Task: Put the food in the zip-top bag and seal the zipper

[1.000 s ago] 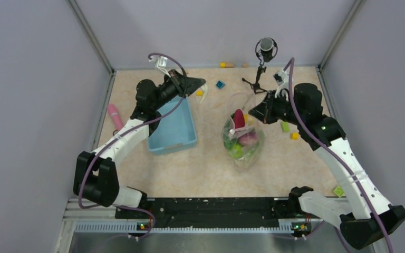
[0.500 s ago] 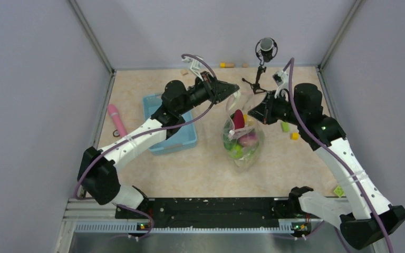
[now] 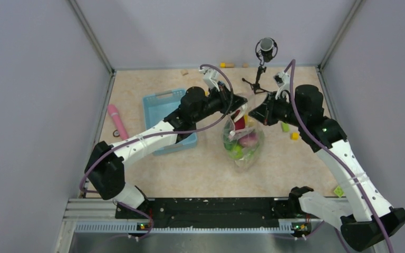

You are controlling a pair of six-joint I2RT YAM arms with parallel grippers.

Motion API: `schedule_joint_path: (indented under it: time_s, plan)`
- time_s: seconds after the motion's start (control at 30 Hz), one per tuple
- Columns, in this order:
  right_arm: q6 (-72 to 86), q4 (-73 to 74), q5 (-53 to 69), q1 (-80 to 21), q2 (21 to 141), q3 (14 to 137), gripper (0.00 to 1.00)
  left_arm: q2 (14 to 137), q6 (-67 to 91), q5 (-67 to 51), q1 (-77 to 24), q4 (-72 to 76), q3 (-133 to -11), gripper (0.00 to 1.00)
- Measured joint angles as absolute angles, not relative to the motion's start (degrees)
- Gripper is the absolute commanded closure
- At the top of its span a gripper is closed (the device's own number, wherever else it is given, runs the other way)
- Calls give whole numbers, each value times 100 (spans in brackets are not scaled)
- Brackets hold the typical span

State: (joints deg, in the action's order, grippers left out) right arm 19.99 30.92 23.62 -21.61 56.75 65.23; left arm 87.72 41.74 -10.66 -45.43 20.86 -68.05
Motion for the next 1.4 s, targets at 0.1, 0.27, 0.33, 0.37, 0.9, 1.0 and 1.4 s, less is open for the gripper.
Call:
schedule_joint_path:
  time_s: [0.1,0.27,0.33,0.37,0.9,1.0,1.4]
  plan:
    - [2001,3092,2344,-2161,5671,6523,100,8770,4045,-991,-4644,1909,-6818,61]
    - [2003,3092,2290,-2161,5669,6523,100,8770,3760,-954,-4757,1577,-6831,30]
    - [2003,3094,2259,-2161,5669,6523,100,8764,3653,-947,-4788,1466,-6849,19]
    - [2005,3111,2252,-2161,5662,6523,100,8755,3594,-932,-4797,1431,-6851,9]
    - [2069,3135,2110,-2161,5625,6521,100,7052,2193,-644,-5046,827,-6257,2]
    - [2143,3096,2073,-2161,5625,6501,100,6613,1988,-652,-5041,902,-5743,3]
    - [2436,2853,1817,-2161,5618,6399,100,6796,1793,-1452,-5050,1732,-4453,23]
